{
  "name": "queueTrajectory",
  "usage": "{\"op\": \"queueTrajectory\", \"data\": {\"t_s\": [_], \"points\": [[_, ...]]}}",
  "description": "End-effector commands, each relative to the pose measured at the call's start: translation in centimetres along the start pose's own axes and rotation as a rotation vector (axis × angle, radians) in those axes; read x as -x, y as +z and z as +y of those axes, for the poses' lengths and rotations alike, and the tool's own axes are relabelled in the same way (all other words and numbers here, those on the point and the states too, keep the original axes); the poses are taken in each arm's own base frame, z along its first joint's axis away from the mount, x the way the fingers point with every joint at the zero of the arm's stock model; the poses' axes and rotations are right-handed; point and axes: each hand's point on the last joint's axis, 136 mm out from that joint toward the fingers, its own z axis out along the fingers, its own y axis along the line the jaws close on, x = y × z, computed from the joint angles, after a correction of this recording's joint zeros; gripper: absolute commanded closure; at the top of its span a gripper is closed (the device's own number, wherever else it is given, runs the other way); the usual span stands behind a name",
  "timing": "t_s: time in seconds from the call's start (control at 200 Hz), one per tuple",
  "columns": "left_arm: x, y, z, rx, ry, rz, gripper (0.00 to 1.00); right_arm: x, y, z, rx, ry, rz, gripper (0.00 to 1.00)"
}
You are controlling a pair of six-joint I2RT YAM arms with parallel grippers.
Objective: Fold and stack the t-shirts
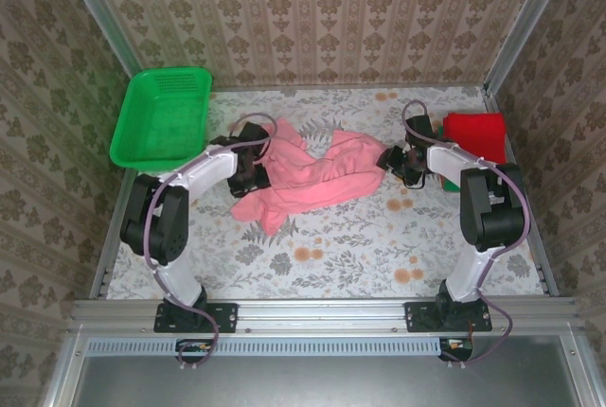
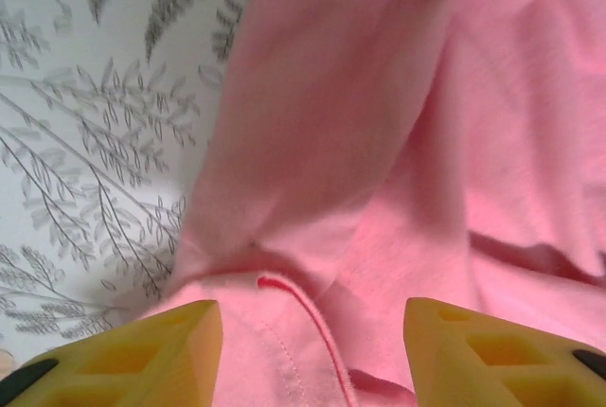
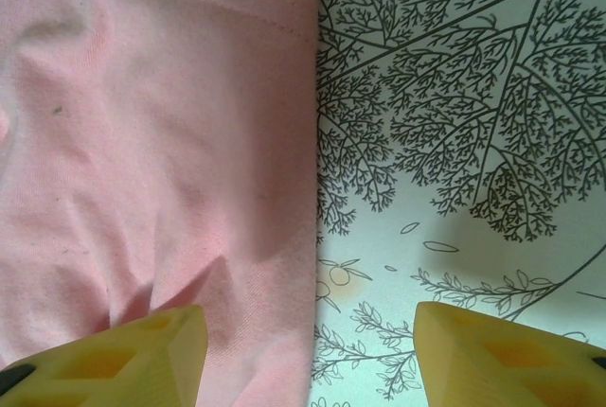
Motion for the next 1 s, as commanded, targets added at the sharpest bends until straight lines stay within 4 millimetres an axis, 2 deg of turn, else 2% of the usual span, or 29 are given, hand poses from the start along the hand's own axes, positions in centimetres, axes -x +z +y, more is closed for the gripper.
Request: {"op": "queueTrajectory", "data": {"t_s": [0.0, 0.11, 0.23, 0.33, 0.48, 0.54, 0.76, 0.86, 0.88, 0.945, 0.995], "points": [[-0.7, 0.8, 0.1, 0.023, -0.046, 0.023, 0.48, 0.3, 0.4, 0.8, 0.034, 0.010, 0.015, 0.40], [0.1, 1.8, -0.1, 0.044, -0.048, 0.018, 0.53, 0.5, 0.5, 1.1, 0.042, 0.010, 0.017, 0.40], [0.4, 2.2, -0.1, 0.080, -0.036, 0.038, 0.77, 0.4, 0.4, 1.1, 0.041, 0.006, 0.022, 0.40], [-0.1, 1.2, 0.2, 0.092, -0.041, 0.037, 0.91, 0.2, 0.3, 0.8, 0.033, -0.002, 0.027, 0.40], [-2.2, -1.4, 2.0, 0.126, -0.069, 0.012, 0.95, -0.1, 0.6, 0.5, 0.028, 0.000, 0.033, 0.40], [-3.2, -2.3, 2.8, 0.136, -0.088, 0.005, 1.00, 0.0, 0.8, 0.6, 0.031, 0.002, 0.036, 0.40], [-7.5, -4.3, 6.4, 0.129, -0.201, -0.013, 1.00, 0.5, 1.2, 1.1, 0.043, 0.011, 0.039, 0.40], [-8.6, -4.9, 7.3, 0.081, -0.238, -0.038, 1.00, 0.5, 1.4, 1.2, 0.045, 0.013, 0.042, 0.40], [-8.7, -4.9, 7.3, 0.067, -0.245, -0.043, 0.94, 0.6, 1.4, 1.3, 0.046, 0.014, 0.041, 0.40], [-8.3, -4.8, 6.7, 0.024, -0.256, -0.056, 0.66, 0.4, 1.7, 1.3, 0.047, 0.016, 0.047, 0.40], [-7.7, -4.8, 5.8, 0.001, -0.238, -0.061, 0.55, 0.4, 1.8, 1.4, 0.047, 0.017, 0.050, 0.40]]}}
